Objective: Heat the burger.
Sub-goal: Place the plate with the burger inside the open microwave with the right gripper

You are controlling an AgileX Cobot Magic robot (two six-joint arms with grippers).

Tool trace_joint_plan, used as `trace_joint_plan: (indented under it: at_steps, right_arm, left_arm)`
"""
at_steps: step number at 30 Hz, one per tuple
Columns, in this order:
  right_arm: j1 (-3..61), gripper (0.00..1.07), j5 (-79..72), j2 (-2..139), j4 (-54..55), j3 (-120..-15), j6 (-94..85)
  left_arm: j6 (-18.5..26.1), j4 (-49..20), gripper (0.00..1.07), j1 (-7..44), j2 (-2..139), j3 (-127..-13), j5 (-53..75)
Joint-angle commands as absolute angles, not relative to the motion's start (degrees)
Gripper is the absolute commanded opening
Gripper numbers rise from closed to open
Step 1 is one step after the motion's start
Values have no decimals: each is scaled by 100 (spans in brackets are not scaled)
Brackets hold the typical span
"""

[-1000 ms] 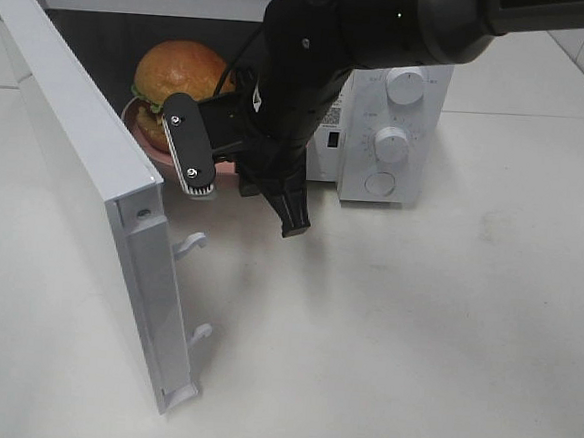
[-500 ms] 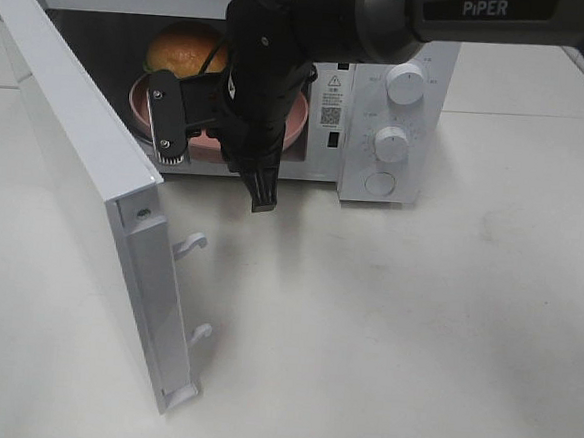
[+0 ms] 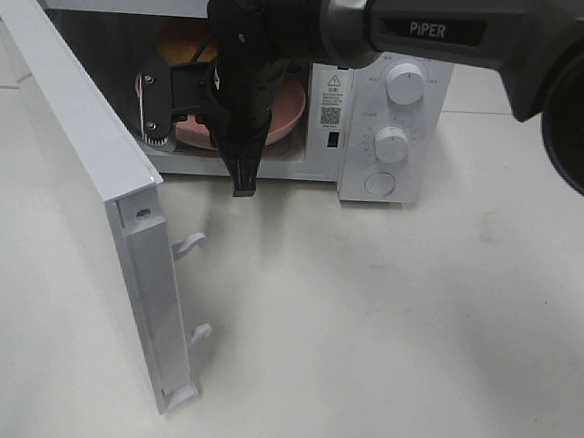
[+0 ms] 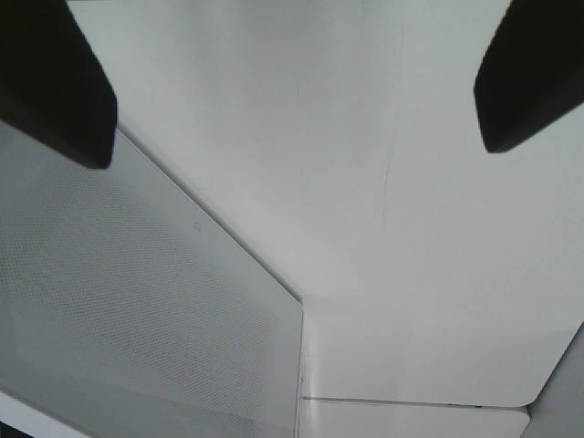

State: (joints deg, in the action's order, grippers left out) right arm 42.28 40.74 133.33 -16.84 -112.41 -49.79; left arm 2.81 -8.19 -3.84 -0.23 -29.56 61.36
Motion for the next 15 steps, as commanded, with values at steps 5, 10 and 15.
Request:
trace_joint_plan:
  at_steps: [5,10,15]
  right_arm:
    - [4211,1,3747,13516,-1851,-11706,-5128]
    - [4206,2,3472,13528,-1845,-11723,-5323]
    - [4154,3,3226,13528,-1845,-11723,-5323]
  left_arm:
    - [275,-825,100,-361,-132,-2956,6136]
    - [275,-825,100,-361,-132,-2956,6136]
    - [275,-825,100,-361,-132,-2956,6136]
